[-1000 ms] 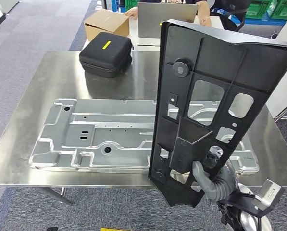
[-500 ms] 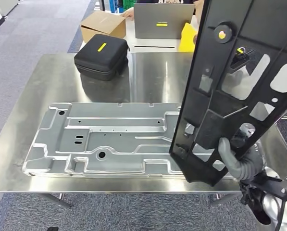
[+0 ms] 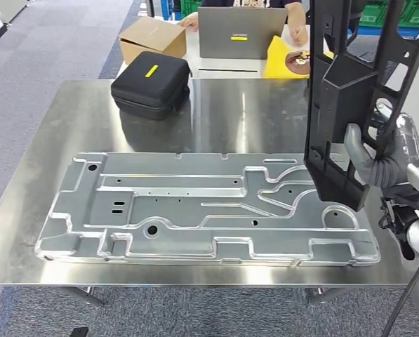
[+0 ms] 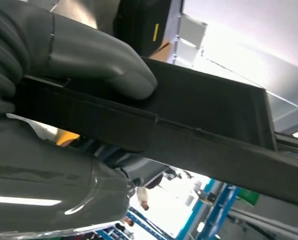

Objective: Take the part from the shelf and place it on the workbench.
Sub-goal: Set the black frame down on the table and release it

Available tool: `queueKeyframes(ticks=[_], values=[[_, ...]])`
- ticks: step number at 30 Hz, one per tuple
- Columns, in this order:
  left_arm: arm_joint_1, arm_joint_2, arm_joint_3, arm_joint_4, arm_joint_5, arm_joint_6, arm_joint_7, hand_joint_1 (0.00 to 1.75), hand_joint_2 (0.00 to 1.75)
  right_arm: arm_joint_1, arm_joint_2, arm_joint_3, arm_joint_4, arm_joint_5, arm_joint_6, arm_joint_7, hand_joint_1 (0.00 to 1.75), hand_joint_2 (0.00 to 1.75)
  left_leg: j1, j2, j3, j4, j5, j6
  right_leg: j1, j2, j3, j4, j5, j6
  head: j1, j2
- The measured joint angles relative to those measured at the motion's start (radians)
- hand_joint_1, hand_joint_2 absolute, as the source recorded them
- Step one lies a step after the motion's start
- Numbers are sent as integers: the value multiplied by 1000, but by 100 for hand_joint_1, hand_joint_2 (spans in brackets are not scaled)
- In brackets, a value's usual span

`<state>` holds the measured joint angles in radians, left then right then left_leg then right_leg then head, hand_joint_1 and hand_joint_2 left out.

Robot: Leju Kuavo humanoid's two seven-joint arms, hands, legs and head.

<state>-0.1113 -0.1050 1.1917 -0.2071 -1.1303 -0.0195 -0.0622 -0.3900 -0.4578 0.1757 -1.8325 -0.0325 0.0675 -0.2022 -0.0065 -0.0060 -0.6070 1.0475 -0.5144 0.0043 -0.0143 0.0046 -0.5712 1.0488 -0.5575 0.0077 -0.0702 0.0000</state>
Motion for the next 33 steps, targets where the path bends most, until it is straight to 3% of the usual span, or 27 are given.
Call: queueKeyframes(ticks=[6,13,23,33], values=[[-8,-4,-4,0,-17,-3,16,0,175,-148,15,96,137,155,-15,93,175,175,-1,-3,0,1,-1,4,-1,-1,7,-11,4,7,0,0],[-23,-5,-18,0,-31,-11,34,0,175,-312,82,262,340,344,-27,170,175,175,0,-3,1,1,-1,5,0,-2,7,-12,6,10,0,0],[-36,-7,-35,0,-43,-19,51,0,175,-458,173,468,535,542,36,253,175,175,4,-3,0,1,0,5,4,-1,6,-11,6,9,0,0],[-37,-18,-47,0,-37,-22,55,0,175,-561,287,695,720,630,122,283,175,175,6,-3,0,1,0,5,5,-1,6,-11,5,9,0,0]])
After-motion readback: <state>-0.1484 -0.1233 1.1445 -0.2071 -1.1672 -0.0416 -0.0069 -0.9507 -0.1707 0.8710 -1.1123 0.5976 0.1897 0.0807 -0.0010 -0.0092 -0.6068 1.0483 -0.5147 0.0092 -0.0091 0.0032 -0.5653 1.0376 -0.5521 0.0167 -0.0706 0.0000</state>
